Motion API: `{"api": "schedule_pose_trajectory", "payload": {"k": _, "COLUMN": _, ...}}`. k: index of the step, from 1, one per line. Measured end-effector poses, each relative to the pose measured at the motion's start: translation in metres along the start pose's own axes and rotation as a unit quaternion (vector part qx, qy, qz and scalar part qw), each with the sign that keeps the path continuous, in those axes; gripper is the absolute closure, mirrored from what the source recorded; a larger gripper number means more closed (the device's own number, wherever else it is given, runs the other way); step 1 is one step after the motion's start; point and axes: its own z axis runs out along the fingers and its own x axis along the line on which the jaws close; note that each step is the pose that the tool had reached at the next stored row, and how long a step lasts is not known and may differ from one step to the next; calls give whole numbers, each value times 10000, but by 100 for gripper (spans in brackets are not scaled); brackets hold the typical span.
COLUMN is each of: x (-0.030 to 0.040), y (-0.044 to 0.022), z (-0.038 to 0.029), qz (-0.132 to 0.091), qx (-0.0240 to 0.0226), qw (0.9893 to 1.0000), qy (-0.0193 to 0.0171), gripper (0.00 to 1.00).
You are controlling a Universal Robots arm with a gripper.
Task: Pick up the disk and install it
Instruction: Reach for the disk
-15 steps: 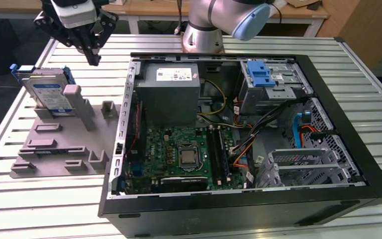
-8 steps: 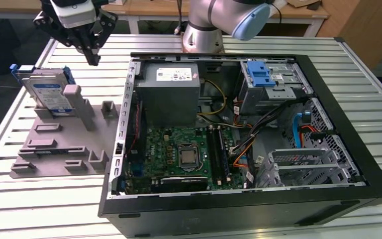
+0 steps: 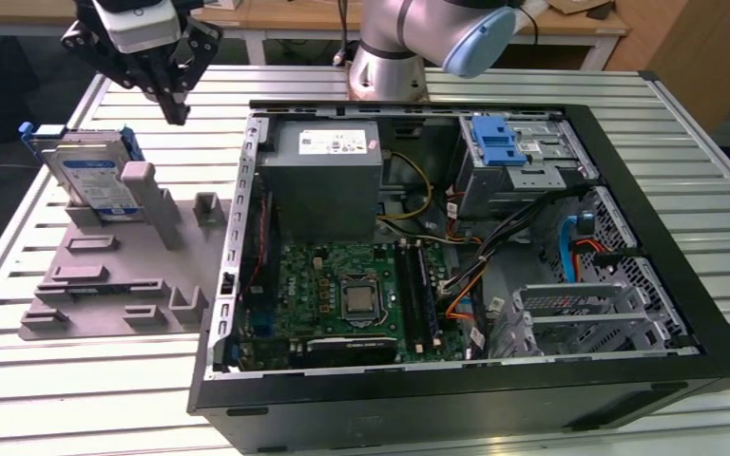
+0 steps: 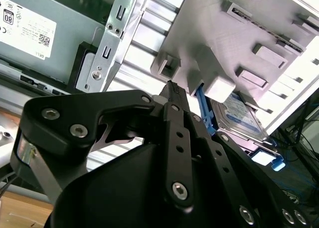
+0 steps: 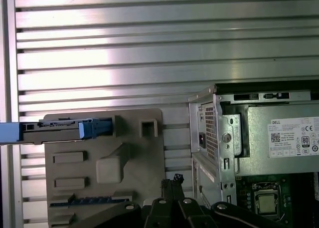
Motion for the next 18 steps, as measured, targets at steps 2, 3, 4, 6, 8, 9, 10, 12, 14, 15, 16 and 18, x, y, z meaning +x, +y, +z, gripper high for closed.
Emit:
{"api": "schedule_pose_trajectory", "payload": {"k": 2, "x": 19, "y": 2, "z": 6, "qz": 0, "qx": 0, "qw": 10000, "qy": 0, "gripper": 89}}
{"api": "schedule_pose_trajectory", "payload": {"k": 3, "x": 20, "y": 2, "z": 6, "qz": 0, "qx": 0, "qw": 10000, "qy": 0, "gripper": 89}}
{"api": "schedule_pose_trajectory", "payload": {"k": 4, "x": 21, "y": 3, "z": 7, "qz": 1, "qx": 0, "qw": 10000, "qy": 0, "gripper": 89}}
{"api": "schedule_pose_trajectory", "payload": {"k": 6, "x": 23, "y": 6, "z": 9, "qz": 1, "qx": -1, "qw": 10000, "qy": -1, "gripper": 89}}
{"api": "schedule_pose_trajectory", "payload": {"k": 8, "x": 25, "y": 11, "z": 9, "qz": 0, "qx": 0, "qw": 10000, "qy": 0, "gripper": 89}}
{"api": "schedule_pose_trajectory", "payload": {"k": 9, "x": 27, "y": 13, "z": 10, "qz": 1, "qx": 0, "qw": 10000, "qy": 0, "gripper": 89}}
{"api": "schedule_pose_trajectory", "payload": {"k": 10, "x": 28, "y": 15, "z": 11, "qz": 0, "qx": 0, "qw": 10000, "qy": 0, "gripper": 89}}
{"api": "schedule_pose_trajectory", "payload": {"k": 12, "x": 29, "y": 19, "z": 12, "qz": 0, "qx": 0, "qw": 10000, "qy": 0, "gripper": 89}}
{"api": "schedule_pose_trajectory", "payload": {"k": 14, "x": 35, "y": 23, "z": 14, "qz": 1, "qx": 0, "qw": 10000, "qy": 0, "gripper": 89}}
{"api": "schedule_pose_trajectory", "payload": {"k": 15, "x": 40, "y": 25, "z": 15, "qz": 1, "qx": 1, "qw": 10000, "qy": 1, "gripper": 89}}
{"api": "schedule_pose_trajectory", "payload": {"k": 16, "x": 43, "y": 28, "z": 16, "qz": 1, "qx": 1, "qw": 10000, "qy": 0, "gripper": 89}}
{"api": "schedule_pose_trajectory", "payload": {"k": 18, "x": 49, "y": 39, "z": 19, "qz": 0, "qx": 0, "qw": 10000, "qy": 0, "gripper": 89}}
